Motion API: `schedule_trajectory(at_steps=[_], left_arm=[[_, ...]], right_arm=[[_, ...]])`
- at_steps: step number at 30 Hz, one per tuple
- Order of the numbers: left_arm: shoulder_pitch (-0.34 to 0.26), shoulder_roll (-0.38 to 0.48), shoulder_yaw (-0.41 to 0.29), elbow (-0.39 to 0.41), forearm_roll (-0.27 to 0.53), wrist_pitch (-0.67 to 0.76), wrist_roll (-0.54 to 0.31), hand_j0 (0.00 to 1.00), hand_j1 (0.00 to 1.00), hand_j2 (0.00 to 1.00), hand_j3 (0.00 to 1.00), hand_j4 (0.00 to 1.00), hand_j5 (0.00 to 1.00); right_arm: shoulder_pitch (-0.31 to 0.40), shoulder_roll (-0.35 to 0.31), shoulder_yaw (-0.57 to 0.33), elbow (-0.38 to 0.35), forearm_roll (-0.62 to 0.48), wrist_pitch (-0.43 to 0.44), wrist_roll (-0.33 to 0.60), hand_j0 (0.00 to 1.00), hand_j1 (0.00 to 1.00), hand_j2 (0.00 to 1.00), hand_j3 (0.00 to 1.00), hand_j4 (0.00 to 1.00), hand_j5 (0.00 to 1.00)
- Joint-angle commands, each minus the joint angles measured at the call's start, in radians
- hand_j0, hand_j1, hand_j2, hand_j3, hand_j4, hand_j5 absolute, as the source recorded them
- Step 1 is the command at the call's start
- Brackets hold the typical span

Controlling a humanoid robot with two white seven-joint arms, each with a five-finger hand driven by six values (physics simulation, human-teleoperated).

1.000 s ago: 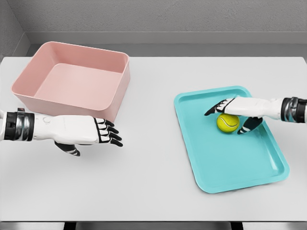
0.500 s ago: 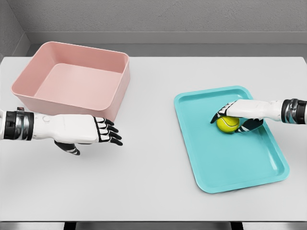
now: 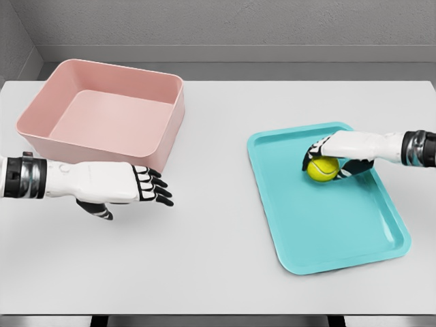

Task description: Put the tennis from the blue tray into the pink basket with both arms

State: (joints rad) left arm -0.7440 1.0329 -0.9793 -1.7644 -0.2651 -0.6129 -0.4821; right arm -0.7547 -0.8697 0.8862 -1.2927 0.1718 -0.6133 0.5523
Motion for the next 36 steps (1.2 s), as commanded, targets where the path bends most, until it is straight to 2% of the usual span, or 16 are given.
schedule_trajectory(at_steps=[1, 7, 12, 17, 27, 31, 33, 36], left_arm=[[0.000, 0.001, 0.002, 0.000, 0.007, 0.002, 0.000, 1.00, 1.00, 1.00, 1.00, 1.00, 1.00], [-0.009, 0.001, 0.002, 0.000, 0.009, 0.002, 0.000, 1.00, 1.00, 1.00, 1.00, 1.00, 1.00], [-0.011, 0.001, 0.002, -0.001, 0.009, 0.002, 0.000, 1.00, 1.00, 1.00, 1.00, 1.00, 1.00], [-0.011, 0.001, 0.002, -0.001, 0.010, 0.002, 0.000, 1.00, 1.00, 1.00, 1.00, 1.00, 1.00], [-0.021, 0.001, 0.002, 0.000, 0.010, 0.002, 0.000, 1.00, 1.00, 1.00, 1.00, 1.00, 1.00], [-0.023, 0.004, 0.002, 0.000, 0.012, 0.002, 0.000, 1.00, 1.00, 1.00, 1.00, 1.00, 1.00], [-0.025, 0.053, 0.004, -0.001, 0.023, 0.002, 0.000, 1.00, 1.00, 1.00, 1.00, 1.00, 1.00], [-0.026, 0.082, 0.013, -0.001, 0.027, 0.002, 0.000, 1.00, 1.00, 1.00, 1.00, 1.00, 1.00]], right_arm=[[0.000, -0.005, -0.001, -0.028, -0.008, 0.002, -0.002, 0.63, 0.63, 0.63, 0.63, 0.63, 0.63], [-0.009, -0.041, 0.000, -0.166, -0.009, 0.002, 0.001, 0.62, 0.62, 0.62, 0.62, 0.62, 0.62], [-0.017, -0.040, 0.002, -0.254, -0.009, 0.002, 0.003, 0.62, 0.62, 0.62, 0.62, 0.62, 0.62], [-0.017, -0.023, 0.002, -0.283, -0.008, 0.002, 0.005, 0.62, 0.62, 0.62, 0.62, 0.62, 0.62], [-0.031, 0.064, 0.003, -0.315, -0.009, 0.002, 0.024, 0.62, 0.62, 0.62, 0.62, 0.62, 0.62], [-0.037, 0.066, 0.014, -0.323, -0.009, 0.002, 0.024, 0.62, 0.62, 0.62, 0.62, 0.62, 0.62], [-0.038, 0.067, 0.014, -0.324, -0.009, 0.002, 0.023, 0.62, 0.62, 0.62, 0.62, 0.62, 0.62], [-0.043, 0.084, 0.016, -0.329, -0.009, 0.002, 0.024, 0.62, 0.62, 0.62, 0.62, 0.62, 0.62]])
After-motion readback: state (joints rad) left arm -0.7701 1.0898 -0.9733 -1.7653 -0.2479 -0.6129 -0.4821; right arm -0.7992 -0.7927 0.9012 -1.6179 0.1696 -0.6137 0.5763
